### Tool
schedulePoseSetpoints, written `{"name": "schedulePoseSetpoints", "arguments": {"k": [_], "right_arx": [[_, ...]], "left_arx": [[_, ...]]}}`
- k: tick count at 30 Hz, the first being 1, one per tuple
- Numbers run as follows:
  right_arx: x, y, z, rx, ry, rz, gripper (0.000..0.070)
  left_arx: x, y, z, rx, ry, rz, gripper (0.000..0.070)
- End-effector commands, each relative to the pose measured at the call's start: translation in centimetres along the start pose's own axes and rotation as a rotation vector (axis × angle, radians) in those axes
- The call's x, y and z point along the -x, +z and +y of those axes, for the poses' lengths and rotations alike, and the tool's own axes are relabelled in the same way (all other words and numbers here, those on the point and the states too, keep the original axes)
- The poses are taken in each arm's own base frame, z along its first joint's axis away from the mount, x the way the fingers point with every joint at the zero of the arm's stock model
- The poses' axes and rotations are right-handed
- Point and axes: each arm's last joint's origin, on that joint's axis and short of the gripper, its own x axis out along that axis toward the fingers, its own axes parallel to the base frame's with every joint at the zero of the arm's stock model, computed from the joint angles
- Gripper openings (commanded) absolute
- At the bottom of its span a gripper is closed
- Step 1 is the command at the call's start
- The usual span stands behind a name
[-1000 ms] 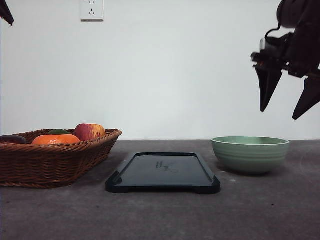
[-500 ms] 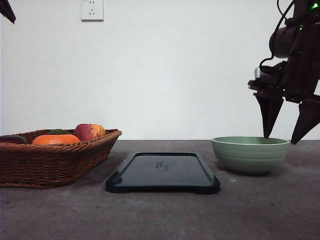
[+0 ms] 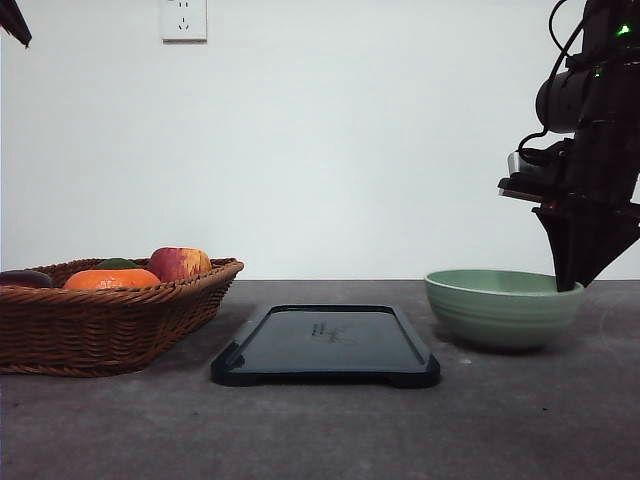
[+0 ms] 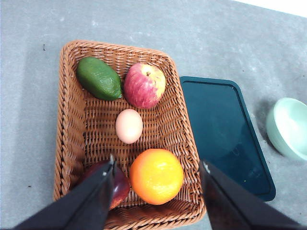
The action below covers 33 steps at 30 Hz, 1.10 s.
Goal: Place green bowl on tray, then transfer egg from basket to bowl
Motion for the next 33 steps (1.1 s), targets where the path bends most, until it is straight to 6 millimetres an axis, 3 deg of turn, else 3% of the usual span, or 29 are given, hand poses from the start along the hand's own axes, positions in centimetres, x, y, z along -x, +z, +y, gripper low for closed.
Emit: {"name": "schedulePoseSetpoints", "arguments": {"k": [1, 8, 18, 23, 33], "right_arx": [[-0.1, 0.4, 0.2, 0.017, 0.002, 0.007, 0.0006], [2.2, 0.7, 1.7, 0.056, 0.007, 0.049, 0.0006], [6.2, 2.0, 7.5, 0.192, 0.047, -0.029, 0.0006], [5.9, 1.9, 10.3, 0.257, 0.099, -0.028, 0.0006], [2.8, 2.9, 14.4, 0.300, 0.170, -0.018, 0.0006]], "left_arx": [[0.3, 0.6, -0.2, -0.015, -0.009, -0.025, 0.0350], [0.3, 0.6, -0.2, -0.018, -0.008, -0.025, 0.0350], [-0.1, 0.6, -0.1, -0.016, -0.006, -0.012, 0.0350], [-0.5, 0.7, 0.0, -0.012, -0.003, 0.004, 0.0350], [-1.2, 0.7, 0.2, -0.008, 0.002, 0.030, 0.0350]]}}
